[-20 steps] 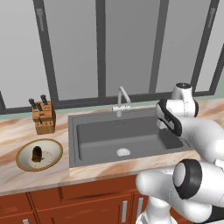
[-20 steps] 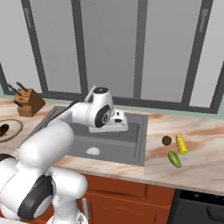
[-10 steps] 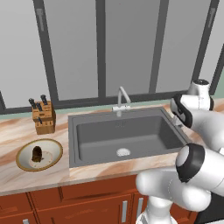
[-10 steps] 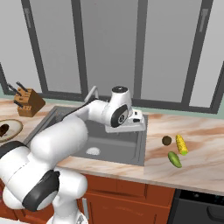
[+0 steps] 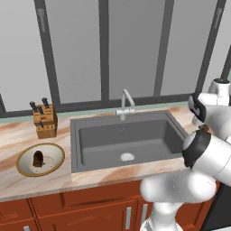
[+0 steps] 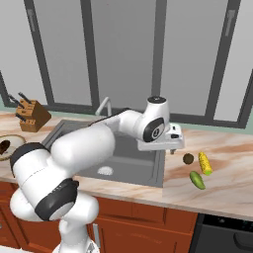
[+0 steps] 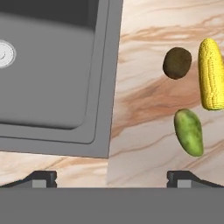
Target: There is a mixed pile of frozen fruits and vegetables on the counter. Locate all the frozen vegetables and place the items in a bowl on the counter. Take all the frozen fruits and defrost them in a running sink.
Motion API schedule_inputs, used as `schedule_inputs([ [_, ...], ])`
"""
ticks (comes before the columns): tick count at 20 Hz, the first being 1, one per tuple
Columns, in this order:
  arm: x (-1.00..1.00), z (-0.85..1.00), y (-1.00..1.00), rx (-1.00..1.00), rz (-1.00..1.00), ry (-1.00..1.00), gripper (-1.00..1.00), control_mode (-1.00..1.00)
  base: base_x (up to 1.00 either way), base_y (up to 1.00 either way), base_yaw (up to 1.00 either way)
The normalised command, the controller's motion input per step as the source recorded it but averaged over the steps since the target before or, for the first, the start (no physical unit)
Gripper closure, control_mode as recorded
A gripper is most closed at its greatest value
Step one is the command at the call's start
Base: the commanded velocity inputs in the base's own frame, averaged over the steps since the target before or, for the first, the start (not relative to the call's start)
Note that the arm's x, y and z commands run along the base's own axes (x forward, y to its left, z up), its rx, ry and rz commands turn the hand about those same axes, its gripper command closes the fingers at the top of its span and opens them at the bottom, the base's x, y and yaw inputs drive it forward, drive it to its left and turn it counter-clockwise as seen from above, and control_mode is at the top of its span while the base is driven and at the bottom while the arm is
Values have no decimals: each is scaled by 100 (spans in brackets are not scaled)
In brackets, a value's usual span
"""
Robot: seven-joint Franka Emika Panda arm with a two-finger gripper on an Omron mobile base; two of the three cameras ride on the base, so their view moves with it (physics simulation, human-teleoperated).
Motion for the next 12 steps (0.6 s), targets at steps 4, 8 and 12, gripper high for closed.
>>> schedule_inputs([
  [4,11,0,-51,-5,-15,6,-100,-100,0,0,0],
  [8,26,-7,-55,-6,-12,2,-100,-100,0,0,0],
  [12,37,-17,-48,-6,-8,0,-100,-100,0,0,0],
])
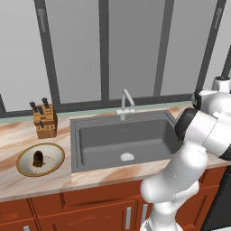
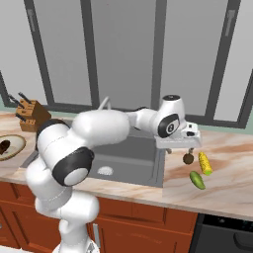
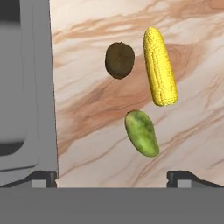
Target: There is a mixed pile of frozen fruits and vegetables on the counter. Locate all the frozen vegetables and place the items in a bowl on the counter. Take all the frozen fruits and defrost them in a running sink.
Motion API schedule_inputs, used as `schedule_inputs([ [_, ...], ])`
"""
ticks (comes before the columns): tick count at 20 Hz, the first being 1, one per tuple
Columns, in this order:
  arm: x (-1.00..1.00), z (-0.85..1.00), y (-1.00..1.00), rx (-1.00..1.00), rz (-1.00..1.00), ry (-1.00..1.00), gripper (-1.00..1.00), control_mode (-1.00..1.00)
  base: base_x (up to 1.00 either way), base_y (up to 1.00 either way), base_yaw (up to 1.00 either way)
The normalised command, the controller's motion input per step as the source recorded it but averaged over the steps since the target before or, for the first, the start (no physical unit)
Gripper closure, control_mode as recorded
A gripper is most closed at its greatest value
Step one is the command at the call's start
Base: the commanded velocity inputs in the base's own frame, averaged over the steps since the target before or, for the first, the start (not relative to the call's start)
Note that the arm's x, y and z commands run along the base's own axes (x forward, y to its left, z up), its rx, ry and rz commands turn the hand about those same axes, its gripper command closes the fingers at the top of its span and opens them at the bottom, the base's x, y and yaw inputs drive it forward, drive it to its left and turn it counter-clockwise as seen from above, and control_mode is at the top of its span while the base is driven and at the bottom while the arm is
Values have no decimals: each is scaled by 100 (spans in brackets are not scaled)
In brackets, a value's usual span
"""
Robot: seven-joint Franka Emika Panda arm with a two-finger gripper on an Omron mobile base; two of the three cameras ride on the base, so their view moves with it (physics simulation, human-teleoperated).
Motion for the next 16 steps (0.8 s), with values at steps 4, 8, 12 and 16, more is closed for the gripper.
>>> schedule_inputs([
  [4,27,-9,-35,-2,0,-1,-100,-100,0,0,0],
  [8,11,-4,-25,0,2,1,-100,-100,0,0,0],
  [12,21,-6,-40,0,1,3,-100,-100,0,0,0],
  [16,25,-16,-30,-2,4,0,-100,-100,0,0,0],
])
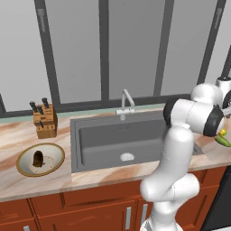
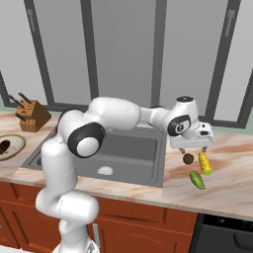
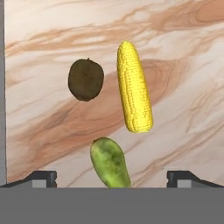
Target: There is a mixed pile of frozen fruits and vegetables on the counter. Locate all the frozen vegetables and place the items in a bowl on the counter. Take all the frozen fruits and defrost them in a running sink.
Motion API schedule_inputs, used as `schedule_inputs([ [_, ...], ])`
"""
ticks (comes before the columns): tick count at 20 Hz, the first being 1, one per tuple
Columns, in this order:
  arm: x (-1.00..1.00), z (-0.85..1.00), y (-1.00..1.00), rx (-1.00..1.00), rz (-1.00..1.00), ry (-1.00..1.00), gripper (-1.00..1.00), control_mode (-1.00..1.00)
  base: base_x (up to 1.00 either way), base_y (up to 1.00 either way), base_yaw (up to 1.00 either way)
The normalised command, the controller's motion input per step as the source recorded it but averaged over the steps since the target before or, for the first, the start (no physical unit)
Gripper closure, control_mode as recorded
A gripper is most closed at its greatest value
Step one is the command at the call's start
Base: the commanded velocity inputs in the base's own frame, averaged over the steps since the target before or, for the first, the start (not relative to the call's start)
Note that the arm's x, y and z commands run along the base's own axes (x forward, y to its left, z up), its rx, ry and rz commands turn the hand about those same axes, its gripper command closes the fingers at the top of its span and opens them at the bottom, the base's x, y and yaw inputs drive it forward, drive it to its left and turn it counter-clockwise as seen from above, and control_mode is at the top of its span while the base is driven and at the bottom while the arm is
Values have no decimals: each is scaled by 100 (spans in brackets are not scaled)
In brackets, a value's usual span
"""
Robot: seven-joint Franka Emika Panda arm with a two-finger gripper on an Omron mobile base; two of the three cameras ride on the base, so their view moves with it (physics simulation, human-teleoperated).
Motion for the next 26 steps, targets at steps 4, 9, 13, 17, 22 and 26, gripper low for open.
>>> schedule_inputs([
  [4,24,-12,-25,0,5,0,-100,-100,0,0,0],
  [9,13,-25,-14,0,3,0,-100,-100,0,0,0],
  [13,16,-36,-2,0,6,0,-100,-100,0,0,0],
  [17,21,-31,-4,0,7,-2,-100,-100,0,0,0],
  [22,35,-21,-25,0,5,-2,-100,-100,0,0,0],
  [26,38,-11,-30,0,4,0,-100,-100,0,0,0],
])
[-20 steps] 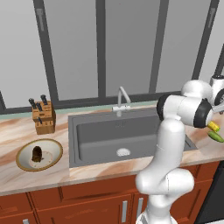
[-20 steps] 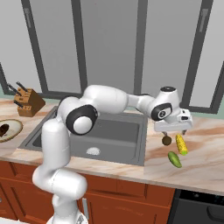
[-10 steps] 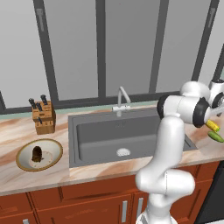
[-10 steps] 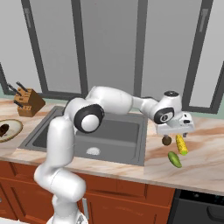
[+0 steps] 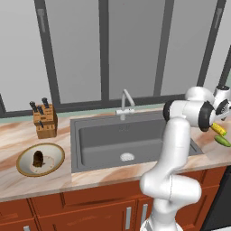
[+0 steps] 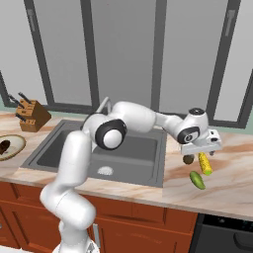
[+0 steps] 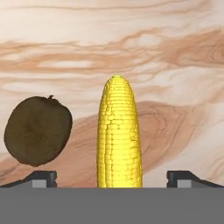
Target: There is a mixed pile of frozen fruits and vegetables on the counter. Locate all the frozen vegetables and place the items in a bowl on the counter. Take all the frozen fruits and defrost them in a running sink.
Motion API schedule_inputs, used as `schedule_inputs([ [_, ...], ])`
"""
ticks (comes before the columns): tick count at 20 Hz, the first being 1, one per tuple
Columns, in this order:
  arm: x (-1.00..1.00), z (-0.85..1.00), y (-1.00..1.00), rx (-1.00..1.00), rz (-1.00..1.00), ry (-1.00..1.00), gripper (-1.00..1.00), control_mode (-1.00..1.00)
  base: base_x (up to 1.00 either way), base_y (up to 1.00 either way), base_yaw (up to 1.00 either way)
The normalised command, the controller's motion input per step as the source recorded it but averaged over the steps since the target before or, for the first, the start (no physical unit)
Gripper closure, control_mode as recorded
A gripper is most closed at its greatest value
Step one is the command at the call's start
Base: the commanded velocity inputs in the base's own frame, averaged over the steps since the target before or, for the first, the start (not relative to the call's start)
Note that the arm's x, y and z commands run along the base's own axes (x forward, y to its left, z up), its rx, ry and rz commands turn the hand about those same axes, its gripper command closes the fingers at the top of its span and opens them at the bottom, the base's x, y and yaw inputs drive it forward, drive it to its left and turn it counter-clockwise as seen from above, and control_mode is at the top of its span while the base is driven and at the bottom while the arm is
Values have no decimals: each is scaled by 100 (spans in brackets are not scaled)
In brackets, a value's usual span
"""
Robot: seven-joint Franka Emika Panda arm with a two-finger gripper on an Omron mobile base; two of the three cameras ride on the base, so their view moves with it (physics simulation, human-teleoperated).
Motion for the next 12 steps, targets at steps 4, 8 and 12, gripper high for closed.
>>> schedule_inputs([
  [4,13,-33,-14,0,2,5,-100,-100,0,0,0],
  [8,0,-43,-3,1,0,7,-100,-100,0,0,0],
  [12,0,-40,0,2,0,10,100,-100,0,0,0],
])
